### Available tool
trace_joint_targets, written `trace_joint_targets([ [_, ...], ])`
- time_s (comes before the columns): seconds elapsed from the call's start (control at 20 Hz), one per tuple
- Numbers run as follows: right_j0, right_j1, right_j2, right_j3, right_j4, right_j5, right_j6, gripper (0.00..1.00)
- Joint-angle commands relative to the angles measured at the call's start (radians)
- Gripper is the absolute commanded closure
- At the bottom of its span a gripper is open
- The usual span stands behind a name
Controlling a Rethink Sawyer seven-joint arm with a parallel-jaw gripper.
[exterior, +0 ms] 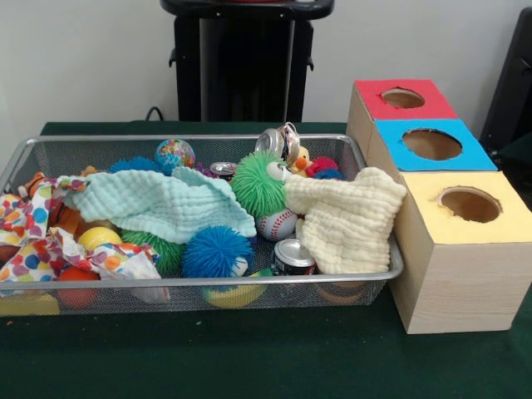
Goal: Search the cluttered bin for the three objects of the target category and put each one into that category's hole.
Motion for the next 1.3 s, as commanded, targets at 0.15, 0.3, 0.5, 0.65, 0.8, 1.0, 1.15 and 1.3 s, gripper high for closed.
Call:
trace_joint_targets([
  [0.15,0.029,-0.010,-0.083,0.155,0.019,-0.061,0.021,1.00],
  [0.3,0.041,-0.004,-0.091,0.150,0.024,-0.064,0.028,1.00],
  [0.5,0.056,0.004,-0.094,0.148,0.030,-0.069,0.008,1.00],
  [0.65,0.068,0.010,-0.101,0.138,0.033,-0.068,0.004,1.00],
  [0.8,0.076,0.017,-0.104,0.118,0.036,-0.054,-0.012,1.00],
  [1.0,0.080,0.034,-0.100,0.102,0.044,-0.046,-0.044,1.00],
  [1.15,0.080,0.031,-0.104,0.110,0.047,-0.063,-0.039,1.00],
  [1.3,0.074,0.020,-0.105,0.129,0.069,-0.071,-0.013,1.00],
])
